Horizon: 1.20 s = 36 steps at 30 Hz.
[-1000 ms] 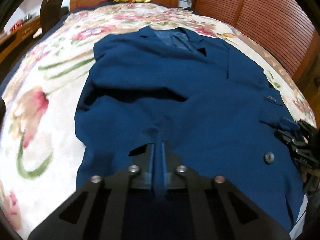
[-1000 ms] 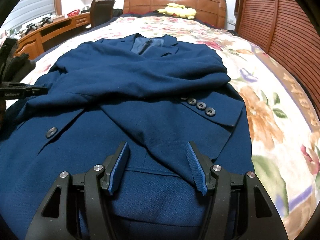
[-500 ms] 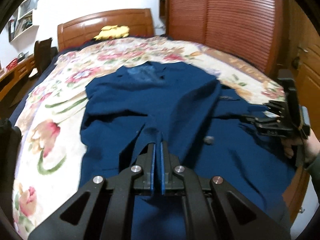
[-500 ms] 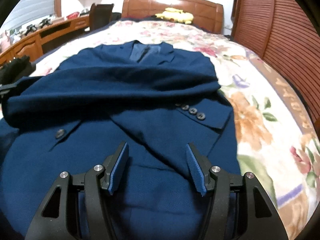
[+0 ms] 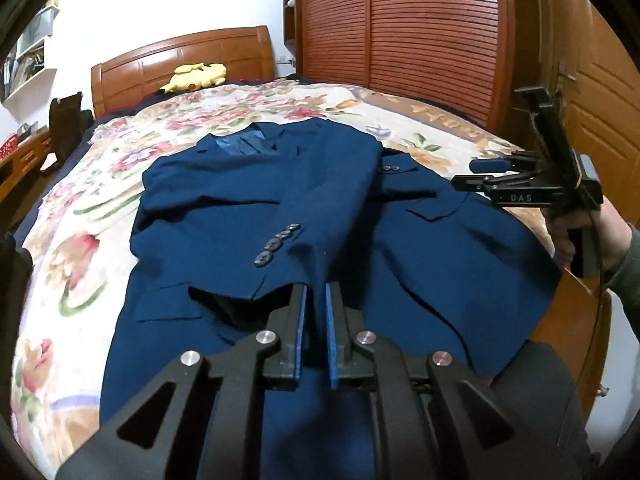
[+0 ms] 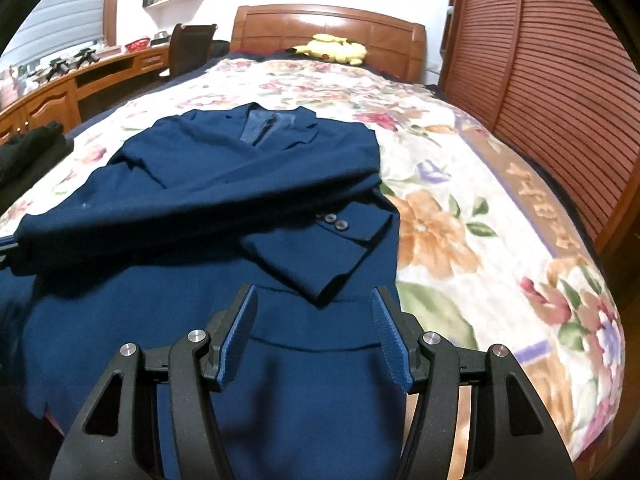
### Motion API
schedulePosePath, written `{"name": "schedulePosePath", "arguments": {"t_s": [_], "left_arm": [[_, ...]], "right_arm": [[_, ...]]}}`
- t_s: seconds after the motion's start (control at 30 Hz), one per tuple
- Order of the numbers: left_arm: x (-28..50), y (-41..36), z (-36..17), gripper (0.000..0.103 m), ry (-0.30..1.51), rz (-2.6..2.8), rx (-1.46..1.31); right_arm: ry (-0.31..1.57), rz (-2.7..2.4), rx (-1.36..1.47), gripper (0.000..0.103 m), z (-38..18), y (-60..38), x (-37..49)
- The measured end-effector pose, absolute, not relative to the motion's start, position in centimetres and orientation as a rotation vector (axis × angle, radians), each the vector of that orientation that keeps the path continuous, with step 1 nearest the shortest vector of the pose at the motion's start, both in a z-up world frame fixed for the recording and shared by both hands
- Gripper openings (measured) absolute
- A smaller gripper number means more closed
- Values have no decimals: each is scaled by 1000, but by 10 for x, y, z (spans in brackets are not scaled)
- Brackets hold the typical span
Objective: Fold large clothes
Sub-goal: 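Grasp the jacket side edge with the left tool, fold it inward, release, then grasp the opposite jacket side edge with the right tool, fold inward, release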
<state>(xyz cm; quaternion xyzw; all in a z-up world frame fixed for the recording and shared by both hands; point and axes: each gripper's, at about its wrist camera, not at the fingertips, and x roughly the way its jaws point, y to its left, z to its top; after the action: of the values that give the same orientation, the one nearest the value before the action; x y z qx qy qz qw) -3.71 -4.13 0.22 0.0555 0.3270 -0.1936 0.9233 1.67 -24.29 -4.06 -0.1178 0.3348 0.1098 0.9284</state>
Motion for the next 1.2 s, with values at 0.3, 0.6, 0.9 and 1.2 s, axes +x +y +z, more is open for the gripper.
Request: {"name": "schedulePosePath", "arguments": {"t_s": [0.3,0.6,0.9,1.2], "left_arm": [[-49,-17,29,36,580,-327,100],[-22,13,14,47,636,-246,65],[-27,55,-3,47,657,-157,15],[-37,74,-15,47,674,-131,-10]], "right_arm": [[669,296,-230,60,-37,-223,8],[651,396,-216,60,-33,-178,19],[672,588,-217,60,-38,-97,15],[767,762,-325,60,-59,-35,-14]]}}
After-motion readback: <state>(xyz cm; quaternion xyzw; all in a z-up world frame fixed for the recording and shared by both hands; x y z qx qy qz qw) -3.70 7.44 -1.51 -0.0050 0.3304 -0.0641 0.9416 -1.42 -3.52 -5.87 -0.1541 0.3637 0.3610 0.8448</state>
